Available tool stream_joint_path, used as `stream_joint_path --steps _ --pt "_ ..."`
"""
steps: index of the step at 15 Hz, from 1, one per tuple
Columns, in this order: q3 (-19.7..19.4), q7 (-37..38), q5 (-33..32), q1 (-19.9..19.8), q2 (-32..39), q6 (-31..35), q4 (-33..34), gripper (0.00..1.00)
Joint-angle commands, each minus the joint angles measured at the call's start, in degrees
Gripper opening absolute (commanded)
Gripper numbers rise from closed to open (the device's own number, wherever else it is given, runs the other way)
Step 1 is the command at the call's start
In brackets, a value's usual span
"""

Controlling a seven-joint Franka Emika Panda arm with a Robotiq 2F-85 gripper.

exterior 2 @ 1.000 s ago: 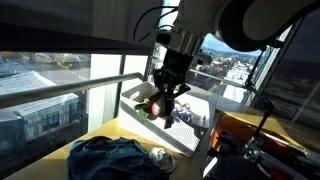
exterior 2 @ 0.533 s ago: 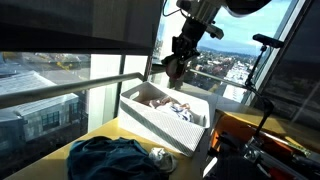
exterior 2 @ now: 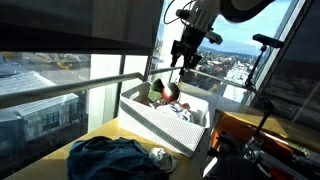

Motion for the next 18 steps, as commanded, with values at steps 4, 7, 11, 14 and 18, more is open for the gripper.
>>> stream_joint_path --steps 4,7,11,14,18 --pt "1.9 1.51 -0.44 3.62 -0.68 1.49 -3.21 1.0" --pt "3.73 2.33 -0.37 6.0 1.77 3.35 -5.28 1.0" --pt "5.81 3.35 -0.25 8.05 6.07 5.26 -6.58 1.0" --pt "7.02 3.97 -0.34 8.85 10.87 7.52 -7.02 1.0" --pt "7.71 4.98 -1.02 9.31 17.41 9.18 -6.63 1.0"
